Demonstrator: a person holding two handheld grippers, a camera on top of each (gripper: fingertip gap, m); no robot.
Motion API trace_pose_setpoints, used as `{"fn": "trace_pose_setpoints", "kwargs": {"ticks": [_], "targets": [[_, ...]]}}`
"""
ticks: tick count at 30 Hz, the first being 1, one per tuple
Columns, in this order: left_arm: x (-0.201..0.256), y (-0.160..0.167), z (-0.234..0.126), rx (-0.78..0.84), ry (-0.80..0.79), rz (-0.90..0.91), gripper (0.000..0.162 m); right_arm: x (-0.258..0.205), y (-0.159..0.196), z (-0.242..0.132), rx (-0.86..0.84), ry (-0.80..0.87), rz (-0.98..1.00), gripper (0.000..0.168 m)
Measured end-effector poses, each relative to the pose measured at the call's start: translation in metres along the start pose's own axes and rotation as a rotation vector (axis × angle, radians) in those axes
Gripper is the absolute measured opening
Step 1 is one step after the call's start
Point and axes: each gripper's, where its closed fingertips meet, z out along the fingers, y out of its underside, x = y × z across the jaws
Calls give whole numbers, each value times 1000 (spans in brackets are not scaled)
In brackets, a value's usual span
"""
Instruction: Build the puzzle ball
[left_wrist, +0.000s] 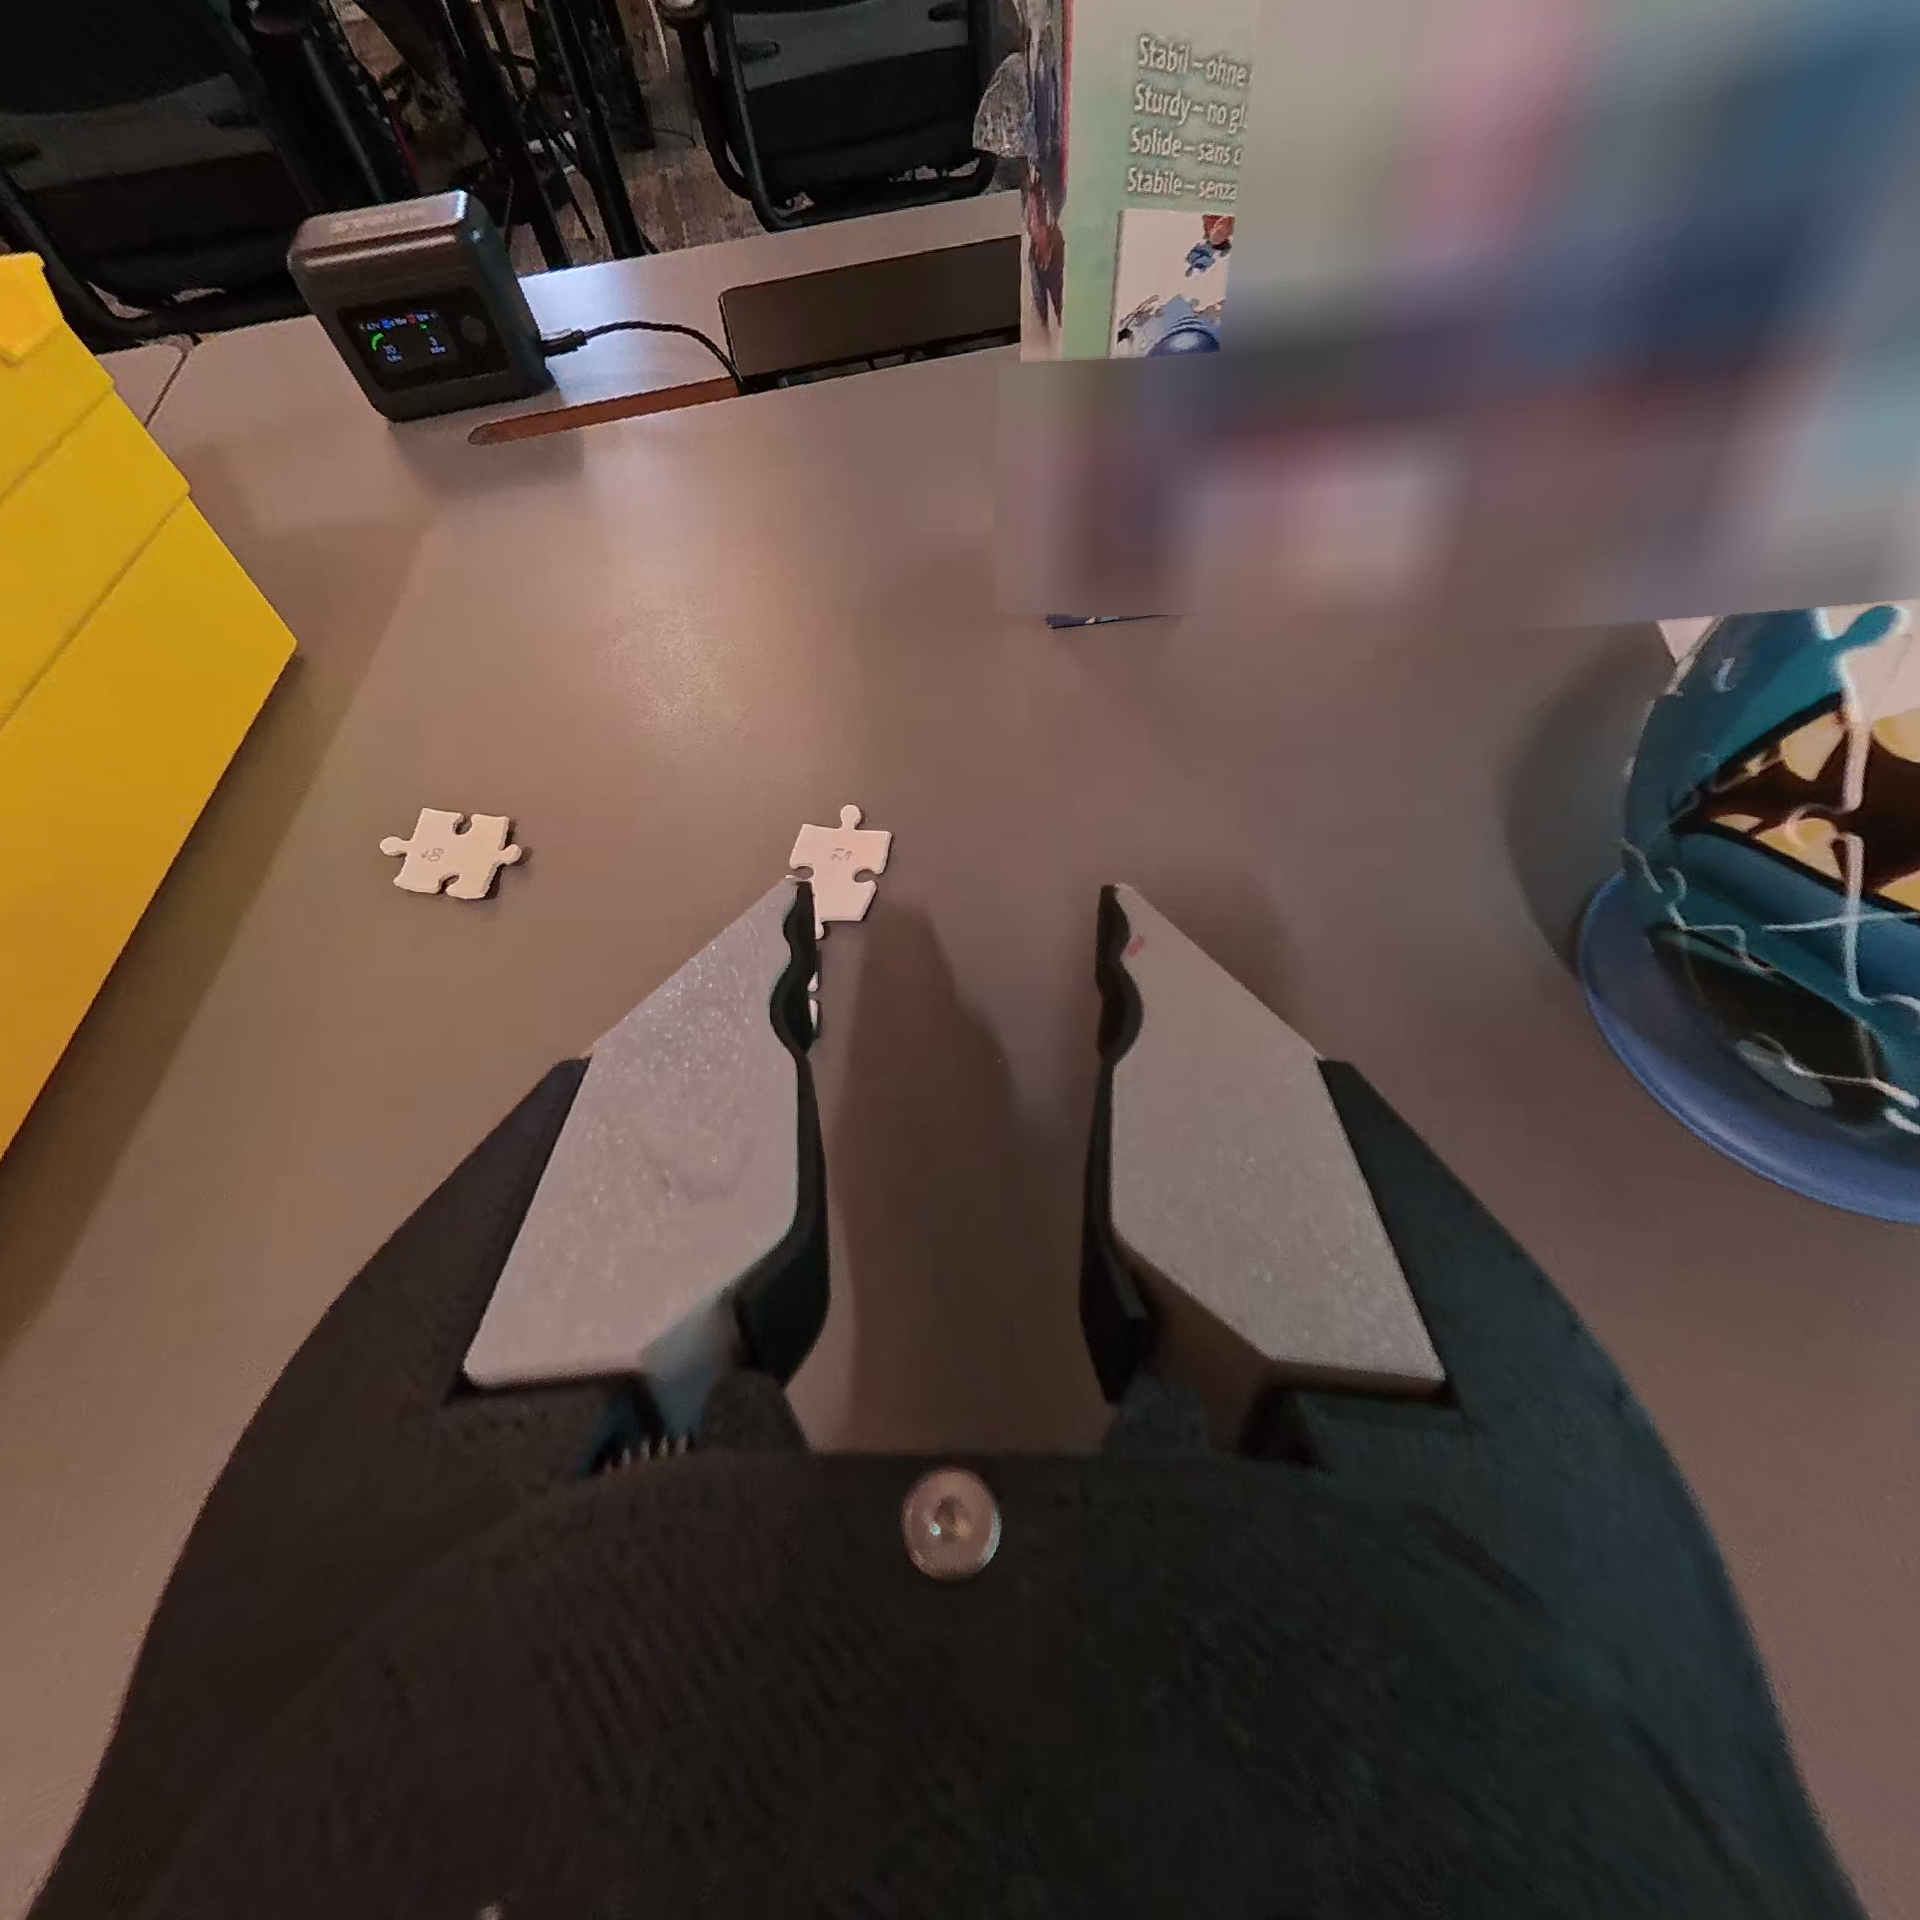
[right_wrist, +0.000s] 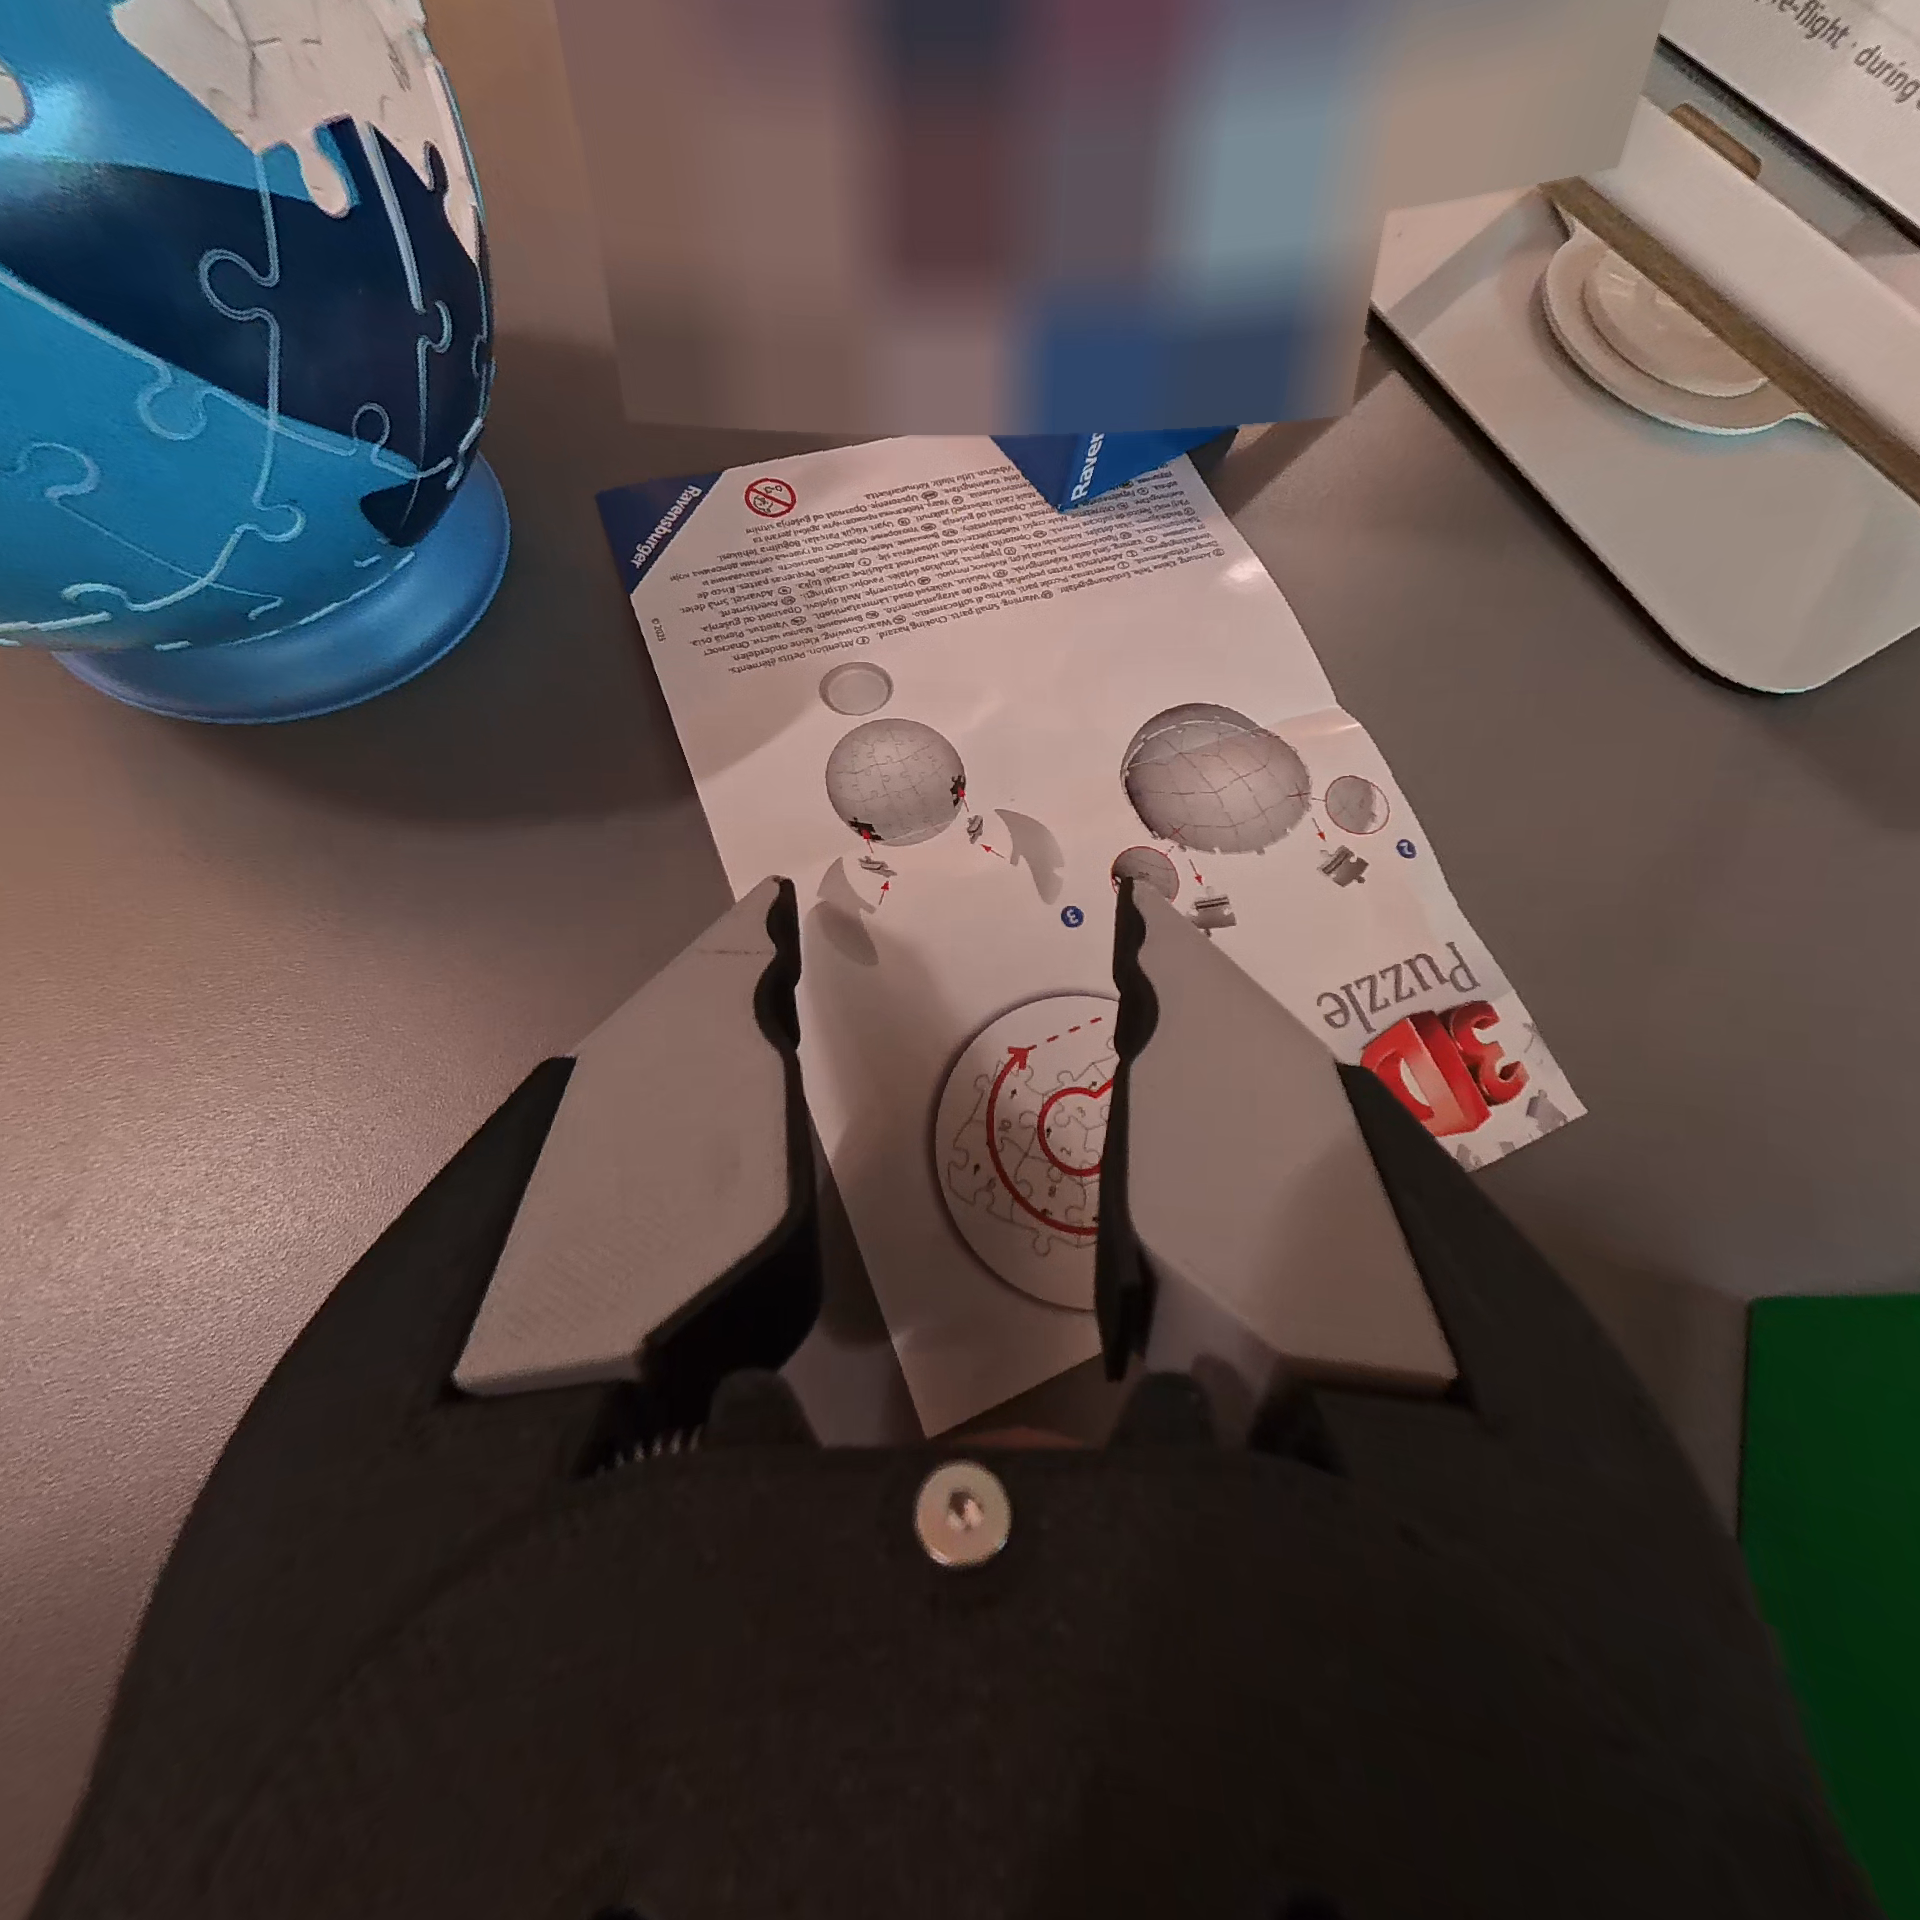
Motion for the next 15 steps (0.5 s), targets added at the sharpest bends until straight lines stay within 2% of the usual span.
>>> {"fn": "trace_pose_setpoints", "kwargs": {"ticks": [8, 15], "targets": [[3, 1, 1, -7, 14, 15, 52, 1, -1, -1, 11, -12, 20, 55], [4, 5, 5, -46, 34, -5, 52, 0, -7, -4, 55, 2, -24, 43]]}}
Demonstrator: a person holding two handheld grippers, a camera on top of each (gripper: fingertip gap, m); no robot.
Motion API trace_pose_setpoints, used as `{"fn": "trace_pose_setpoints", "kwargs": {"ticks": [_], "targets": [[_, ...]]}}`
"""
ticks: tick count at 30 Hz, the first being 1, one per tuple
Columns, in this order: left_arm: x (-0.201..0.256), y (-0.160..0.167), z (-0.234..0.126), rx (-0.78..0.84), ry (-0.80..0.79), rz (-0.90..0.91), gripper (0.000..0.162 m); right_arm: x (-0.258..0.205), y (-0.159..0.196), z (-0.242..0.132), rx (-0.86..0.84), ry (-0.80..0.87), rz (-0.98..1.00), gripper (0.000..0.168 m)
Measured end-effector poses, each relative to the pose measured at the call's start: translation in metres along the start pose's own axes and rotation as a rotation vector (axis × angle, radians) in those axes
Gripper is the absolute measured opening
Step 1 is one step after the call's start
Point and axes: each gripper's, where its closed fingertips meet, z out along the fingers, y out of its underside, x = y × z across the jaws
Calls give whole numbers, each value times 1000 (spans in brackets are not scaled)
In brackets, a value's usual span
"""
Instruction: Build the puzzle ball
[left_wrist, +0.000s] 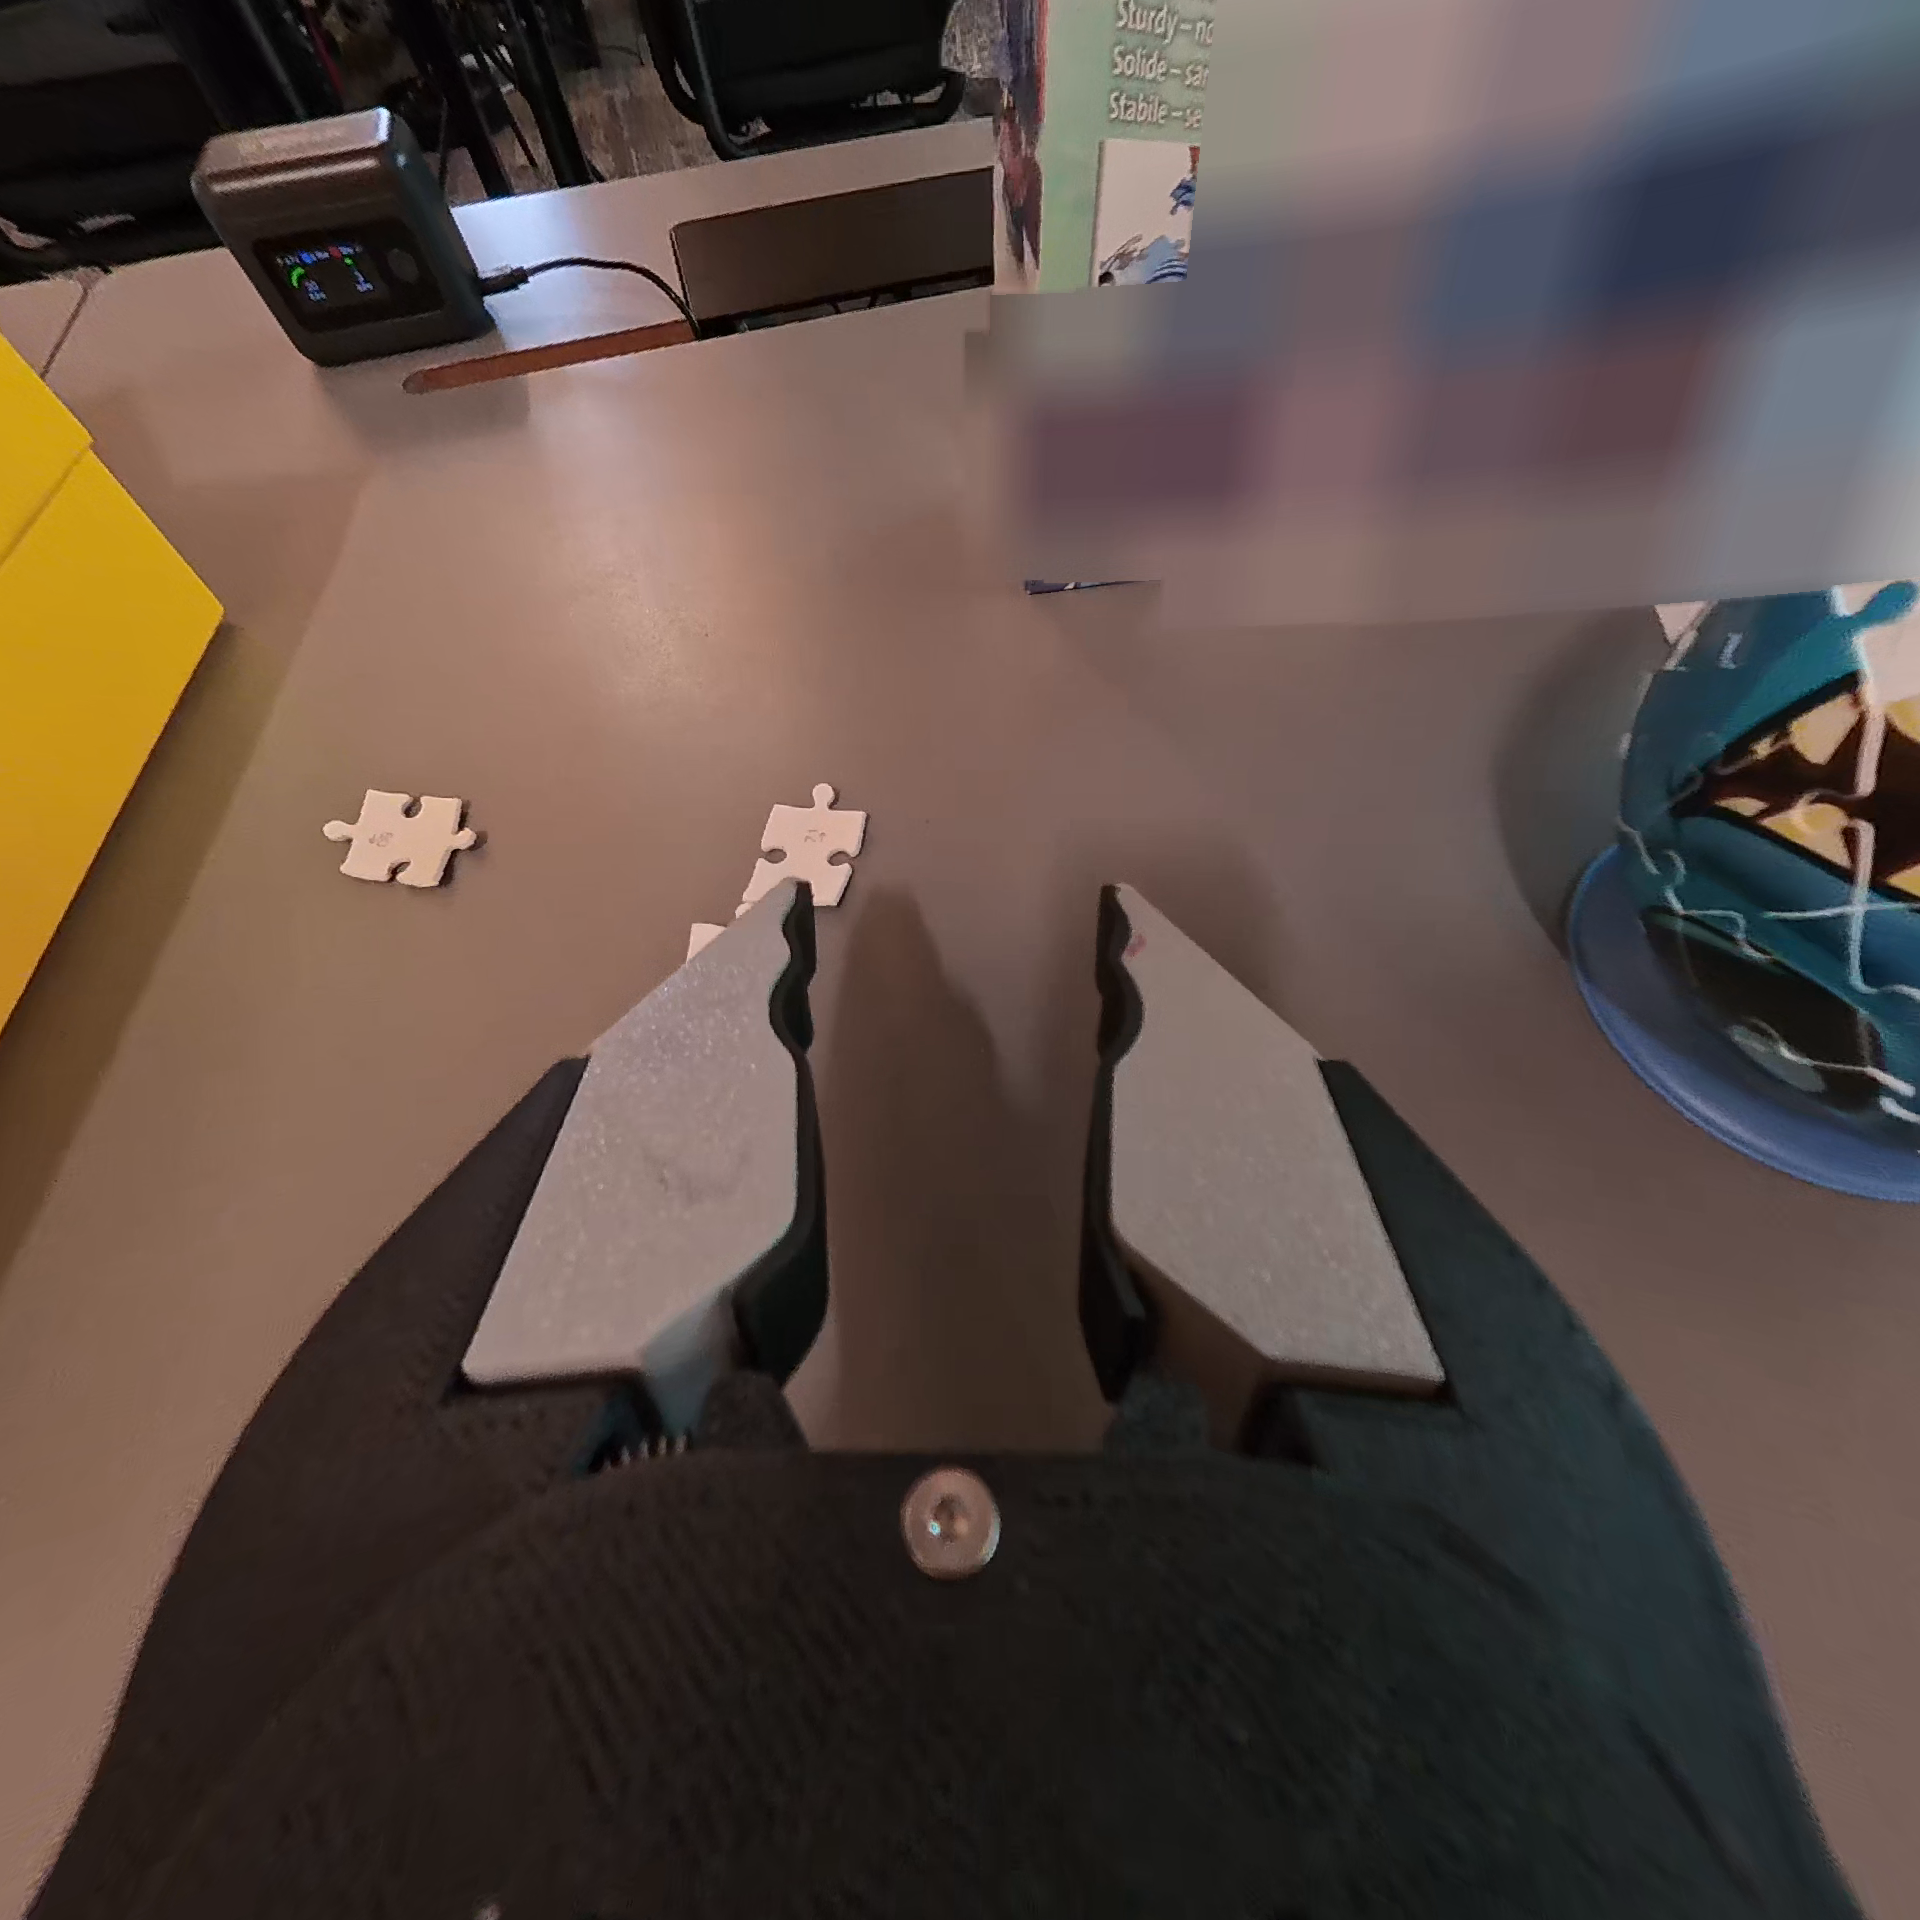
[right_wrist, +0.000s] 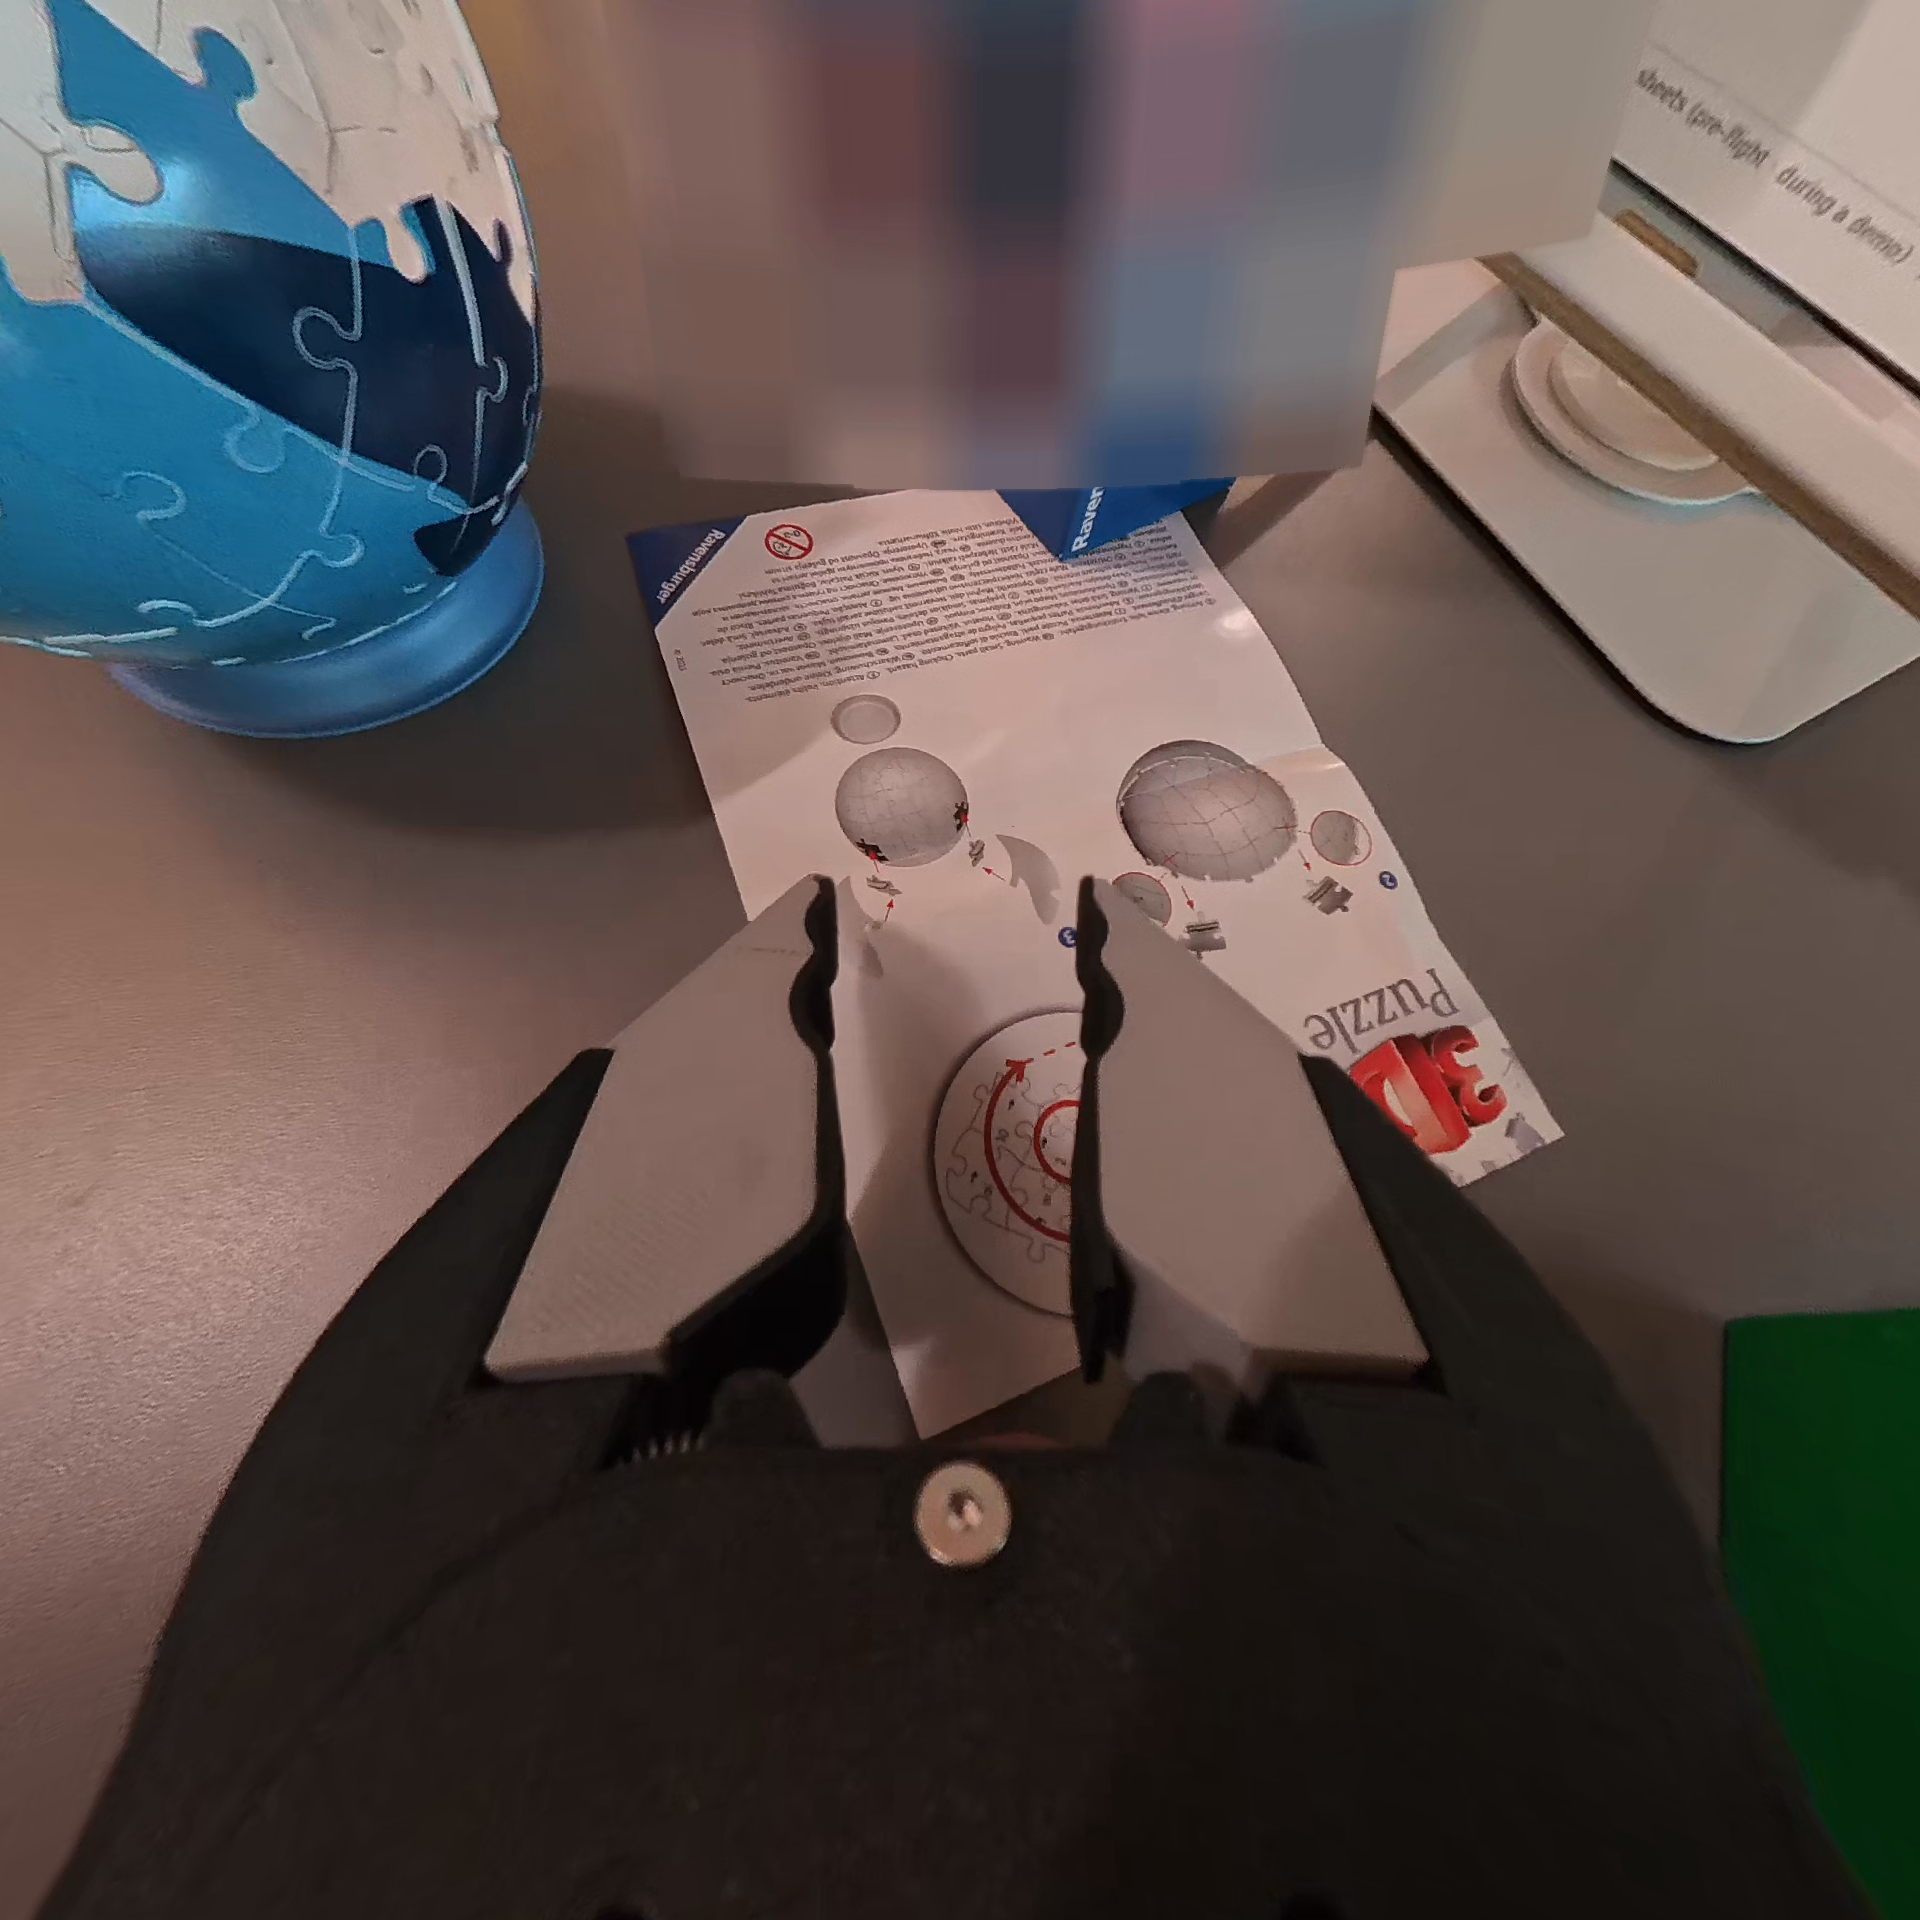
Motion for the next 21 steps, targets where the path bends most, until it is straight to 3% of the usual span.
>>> {"fn": "trace_pose_setpoints", "kwargs": {"ticks": [7, 11, 13, 21], "targets": [[2, -8, -7, 68, -5, 22, 33, 1, -4, 0, 17, 98, -122, 43], [5, -8, -9, 69, -1, 41, 33, 1, -20, -8, 115, 168, -161, 35], [4, -8, -10, 72, -5, 44, 33, -2, -28, -11, 162, 174, -158, 30], [19, -1, -6, 21, 43, 107, 29, -4, -35, -9, 191, 106, -37, 38]]}}
